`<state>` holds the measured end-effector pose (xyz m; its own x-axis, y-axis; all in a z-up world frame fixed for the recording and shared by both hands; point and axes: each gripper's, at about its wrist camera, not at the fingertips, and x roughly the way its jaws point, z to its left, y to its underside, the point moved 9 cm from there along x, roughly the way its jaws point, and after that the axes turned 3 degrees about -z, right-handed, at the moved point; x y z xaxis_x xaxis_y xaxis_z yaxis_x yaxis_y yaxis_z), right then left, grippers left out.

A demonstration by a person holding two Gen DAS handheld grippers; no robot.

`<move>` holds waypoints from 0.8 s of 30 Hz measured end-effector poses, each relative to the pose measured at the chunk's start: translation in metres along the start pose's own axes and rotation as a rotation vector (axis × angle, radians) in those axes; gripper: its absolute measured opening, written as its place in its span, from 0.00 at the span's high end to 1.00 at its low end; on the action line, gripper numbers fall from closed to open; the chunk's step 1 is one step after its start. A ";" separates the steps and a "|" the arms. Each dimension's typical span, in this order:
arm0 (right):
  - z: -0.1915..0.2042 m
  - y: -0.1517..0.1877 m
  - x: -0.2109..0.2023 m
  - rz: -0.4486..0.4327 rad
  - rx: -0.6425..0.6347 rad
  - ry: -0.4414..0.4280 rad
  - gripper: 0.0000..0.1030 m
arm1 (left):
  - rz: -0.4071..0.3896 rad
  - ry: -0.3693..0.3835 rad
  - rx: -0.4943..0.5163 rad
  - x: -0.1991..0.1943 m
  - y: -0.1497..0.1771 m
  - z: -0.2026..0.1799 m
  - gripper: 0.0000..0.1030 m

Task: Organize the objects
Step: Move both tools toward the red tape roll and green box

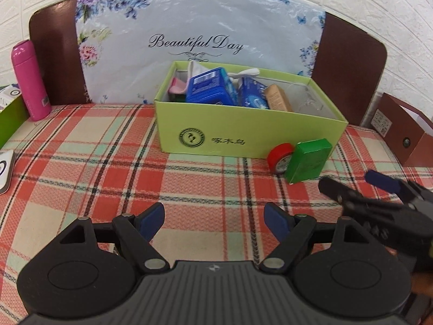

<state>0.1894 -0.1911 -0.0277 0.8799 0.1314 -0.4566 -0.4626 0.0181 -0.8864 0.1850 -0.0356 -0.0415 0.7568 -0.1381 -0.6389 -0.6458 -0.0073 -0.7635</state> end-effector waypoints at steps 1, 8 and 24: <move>0.001 -0.003 0.009 0.003 -0.005 -0.004 0.16 | 0.003 -0.006 -0.006 0.001 0.000 0.004 0.19; -0.003 -0.016 0.048 -0.004 0.000 -0.028 0.44 | 0.033 -0.019 -0.023 0.015 0.000 0.012 0.19; -0.039 0.053 -0.031 0.086 0.131 0.005 0.27 | -0.002 0.093 0.030 0.089 -0.064 -0.088 0.19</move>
<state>0.1418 -0.2324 -0.0631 0.8369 0.1330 -0.5310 -0.5461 0.1364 -0.8265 0.2853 -0.1349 -0.0412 0.7444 -0.2297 -0.6270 -0.6400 0.0221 -0.7680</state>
